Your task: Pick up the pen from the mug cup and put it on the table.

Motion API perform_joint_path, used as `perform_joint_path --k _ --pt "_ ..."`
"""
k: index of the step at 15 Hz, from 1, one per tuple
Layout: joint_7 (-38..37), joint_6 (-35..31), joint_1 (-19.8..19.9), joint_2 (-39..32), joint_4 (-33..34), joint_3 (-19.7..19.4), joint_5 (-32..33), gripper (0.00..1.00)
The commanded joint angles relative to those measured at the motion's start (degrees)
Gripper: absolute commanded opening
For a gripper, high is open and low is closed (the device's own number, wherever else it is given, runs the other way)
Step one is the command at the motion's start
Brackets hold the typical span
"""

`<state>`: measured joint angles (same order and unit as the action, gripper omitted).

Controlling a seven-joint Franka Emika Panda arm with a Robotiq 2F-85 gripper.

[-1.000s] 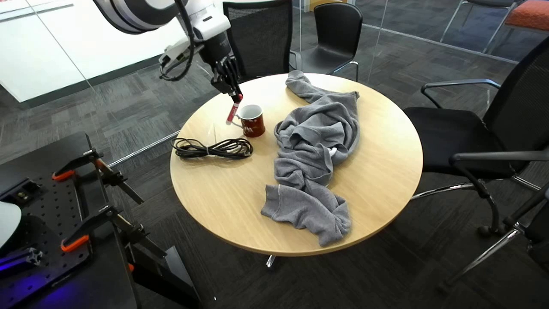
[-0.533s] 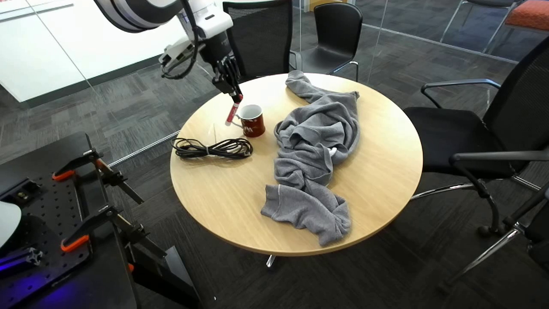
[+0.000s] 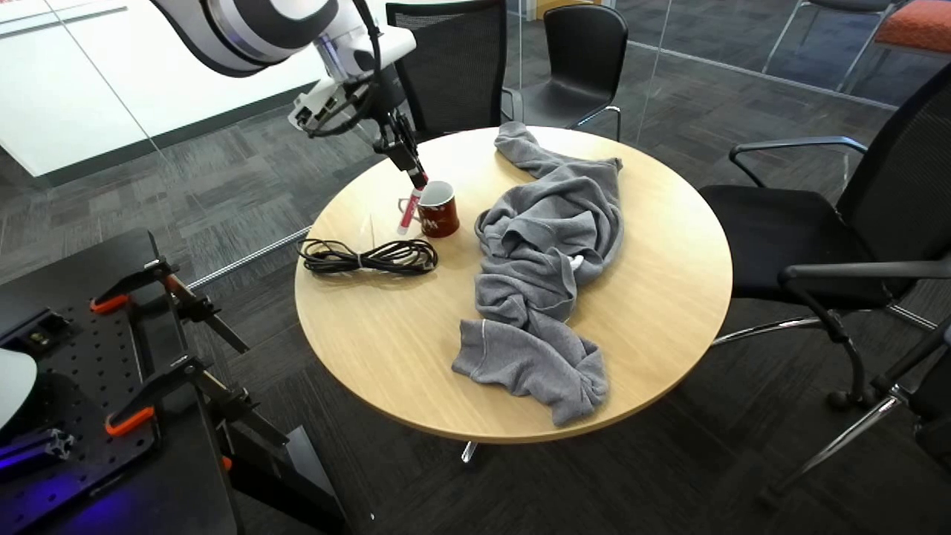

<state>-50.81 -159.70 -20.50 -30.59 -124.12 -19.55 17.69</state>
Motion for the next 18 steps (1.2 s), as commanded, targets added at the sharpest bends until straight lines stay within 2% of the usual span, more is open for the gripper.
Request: perform_joint_path --k 1,5,11,12,16,17,18 --pt "9.2 3.6 2.9 -0.7 2.0 1.6 1.9 0.05" --pt "22.0 7.6 7.2 -1.2 3.2 5.4 -0.2 0.05" --pt "33.4 11.8 9.1 -3.9 5.3 6.9 1.4 0.05" --pt "30.3 9.0 8.4 -3.0 3.6 6.2 0.7 0.19" --pt "32.2 9.8 8.6 -4.1 4.4 6.4 0.9 0.19" --pt "32.8 10.3 9.2 -4.6 5.0 6.9 0.2 0.05" --pt "33.7 10.4 9.8 -5.5 5.7 7.5 -0.3 0.05"
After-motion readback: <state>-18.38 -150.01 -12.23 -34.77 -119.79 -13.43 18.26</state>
